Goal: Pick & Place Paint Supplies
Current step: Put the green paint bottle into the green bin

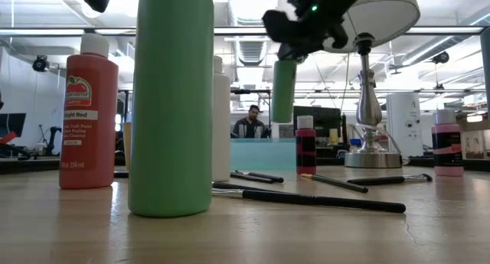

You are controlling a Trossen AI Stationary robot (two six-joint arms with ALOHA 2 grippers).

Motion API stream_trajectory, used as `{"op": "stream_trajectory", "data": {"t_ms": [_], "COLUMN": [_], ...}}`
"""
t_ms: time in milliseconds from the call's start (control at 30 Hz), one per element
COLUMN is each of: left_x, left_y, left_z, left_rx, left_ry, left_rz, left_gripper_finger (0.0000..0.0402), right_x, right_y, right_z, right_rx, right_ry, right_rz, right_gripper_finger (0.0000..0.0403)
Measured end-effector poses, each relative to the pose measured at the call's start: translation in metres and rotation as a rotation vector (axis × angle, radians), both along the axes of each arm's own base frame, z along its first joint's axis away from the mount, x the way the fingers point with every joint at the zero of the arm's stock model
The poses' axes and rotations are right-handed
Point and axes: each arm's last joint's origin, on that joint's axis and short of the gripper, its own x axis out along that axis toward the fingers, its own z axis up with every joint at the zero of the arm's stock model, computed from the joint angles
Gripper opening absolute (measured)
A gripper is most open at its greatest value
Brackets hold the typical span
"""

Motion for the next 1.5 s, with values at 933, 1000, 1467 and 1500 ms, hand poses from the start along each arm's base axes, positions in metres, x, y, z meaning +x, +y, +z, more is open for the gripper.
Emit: {"op": "stream_trajectory", "data": {"t_ms": [933,1000,1467,1500], "left_x": [0.0,0.0,0.0,0.0], "left_y": [0.0,0.0,0.0,0.0], "left_z": [0.0,0.0,0.0,0.0], "left_rx": [0.0,0.0,0.0,0.0], "left_ry": [0.0,0.0,0.0,0.0], "left_rz": [0.0,0.0,0.0,0.0], "left_gripper_finger": [0.0023,0.0023,0.0023,0.0023], "right_x": [0.003,0.001,-0.01,-0.011], "right_y": [-0.096,-0.102,-0.132,-0.134], "right_z": [-0.053,-0.053,-0.056,-0.056], "right_rx": [0.056,0.078,0.127,0.136], "right_ry": [-0.092,-0.102,-0.114,-0.116], "right_rz": [-0.157,-0.14,-0.139,-0.128], "right_gripper_finger": [0.0113,0.0111,0.0111,0.0112]}}
